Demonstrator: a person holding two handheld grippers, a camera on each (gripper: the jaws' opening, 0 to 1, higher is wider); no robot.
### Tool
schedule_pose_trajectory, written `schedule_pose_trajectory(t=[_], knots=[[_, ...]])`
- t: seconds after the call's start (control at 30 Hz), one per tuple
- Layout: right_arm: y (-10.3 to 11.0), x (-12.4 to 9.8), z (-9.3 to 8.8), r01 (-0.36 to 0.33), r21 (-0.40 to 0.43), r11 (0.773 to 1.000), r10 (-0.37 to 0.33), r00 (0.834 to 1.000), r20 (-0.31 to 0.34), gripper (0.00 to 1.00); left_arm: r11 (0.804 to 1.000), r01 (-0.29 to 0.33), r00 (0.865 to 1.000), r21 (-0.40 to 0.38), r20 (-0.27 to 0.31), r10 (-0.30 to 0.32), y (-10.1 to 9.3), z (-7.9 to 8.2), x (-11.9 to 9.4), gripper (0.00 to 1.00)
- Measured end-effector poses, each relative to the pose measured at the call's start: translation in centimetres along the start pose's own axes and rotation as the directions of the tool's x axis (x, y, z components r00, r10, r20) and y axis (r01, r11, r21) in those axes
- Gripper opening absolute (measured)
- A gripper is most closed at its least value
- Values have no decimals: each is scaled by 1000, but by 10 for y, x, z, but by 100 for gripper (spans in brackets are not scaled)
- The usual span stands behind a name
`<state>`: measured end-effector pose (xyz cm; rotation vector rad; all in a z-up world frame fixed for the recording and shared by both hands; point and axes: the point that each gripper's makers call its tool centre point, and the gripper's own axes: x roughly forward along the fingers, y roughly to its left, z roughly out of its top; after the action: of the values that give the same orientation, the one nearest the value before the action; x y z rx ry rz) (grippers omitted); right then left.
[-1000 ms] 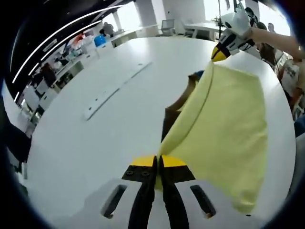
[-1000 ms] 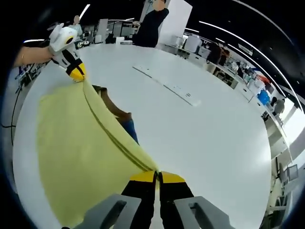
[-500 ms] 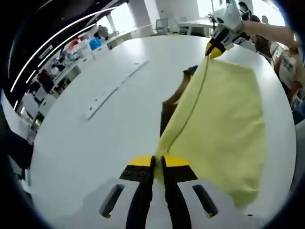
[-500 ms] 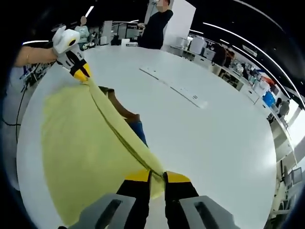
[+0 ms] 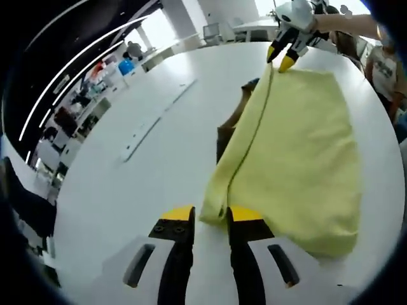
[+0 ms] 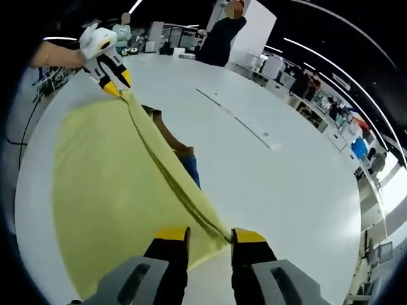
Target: Fold the garment on the visible template until the final outline fits inside the template.
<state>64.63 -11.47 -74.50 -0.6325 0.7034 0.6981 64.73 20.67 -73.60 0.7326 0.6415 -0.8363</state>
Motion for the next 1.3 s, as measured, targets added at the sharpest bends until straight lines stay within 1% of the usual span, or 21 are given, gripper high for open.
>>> schedule_pose_trajectory(t=[0.07, 0.2, 0.3, 0.33, 0.4, 0.5, 0.6, 0.67, 0.77, 0.8, 0.83, 0.87, 0.93, 1.0, 1.03, 1.1, 1.13, 1.17, 1.23, 1.27, 1.3], knots=[[-1, 1, 0, 3, 0, 1000, -3, 1000, 4, 17, 1000, -4, 999, 17, -33, 4, 2, -5, 7, 15], [-7, 6, -5, 26, 13, 1000, -26, 1000, -12, 9, 999, -20, 999, 29, -49, 21, 3, -8, 12, 11], [-12, 8, -9, 46, 45, 998, -45, 999, -18, 1, 994, -60, 994, 91, -81, 67, 10, -13, 13, 4], [-12, 8, -9, 48, 52, 997, -48, 999, -16, 0, 994, -59, 995, 89, -74, 66, 10, -12, 13, 4], [-11, 8, -7, 36, 92, 995, -36, 999, -3, 0, 997, -49, 997, 66, -52, 52, 8, -9, 13, 3], [-13, 6, -4, 49, 109, 993, -50, 999, 5, 0, 997, -56, 997, 47, -51, 59, 11, -9, 8, 3], [-19, 4, 1, 66, 128, 990, -70, 997, 24, 0, 998, -33, 999, -57, 10, 34, 10, -2, 5, 3], [-21, 4, 3, 63, 187, 980, -72, 996, 43, 0, 992, -53, 999, -113, 2, 54, 16, -4, 2, 3], [-21, 5, 8, 44, 283, 958, -71, 994, 84, 0, 981, -57, 997, -187, 31, 64, 20, -2, 2, 3], [-24, 5, 9, 40, 356, 933, -80, 992, 97, 0, 971, -75, 996, -227, 26, 83, 23, -3, 2, 3], [-26, 5, 9, 43, 382, 923, -87, 991, 98, 0, 973, -79, 996, -219, 15, 84, 24, -4, 3, 3], [-27, 5, 9, 36, 444, 895, -90, 991, 101, 0, 973, -86, 996, -216, 6, 89, 24, -5, 4, 3], [-30, 4, 7, 27, 484, 875, -87, 991, 101, 0, 957, -99, 995, -273, -9, 100, 25, -7, 5, 3], [-30, 4, 5, 40, 475, 879, -92, 992, 88, 0, 922, -105, 994, -372, -6, 111, 25, -8, 7, 3], [-30, 4, 4, 43, 474, 880, -93, 992, 81, 0, 913, -110, 993, -392, -8, 116, 26, -8, 6, 4], [-31, 3, 0, 61, 486, 872, -106, 992, 66, 2, 915, -152, 988, -374, -56, 141, 30, -15, 4, 5], [-33, 2, -2, 70, 502, 862, -116, 991, 60, 2, 912, -156, 988, -378, -46, 150, 31, -14, 4, 5], [-35, 0, -2, 76, 517, 852, -127, 990, 63, 2, 887, -162, 986, -433, -32, 164, 33, -14, 2, 6], [-38, -2, -4, 84, 533, 842, -133, 990, 54, 5, 831, -141, 986, -539, -4, 165, 34, -15, -1, 8], [-40, -4, -6, 92, 538, 838, -139, 989, 48, 6, 824, -144, 986, -548, -8, 168, 34, -16, -2, 7], [-42, -5, -6, 98, 540, 836, -147, 988, 47, 9, 832, -149, 985, -534, -11, 169, 35, -18, -4, 6]])
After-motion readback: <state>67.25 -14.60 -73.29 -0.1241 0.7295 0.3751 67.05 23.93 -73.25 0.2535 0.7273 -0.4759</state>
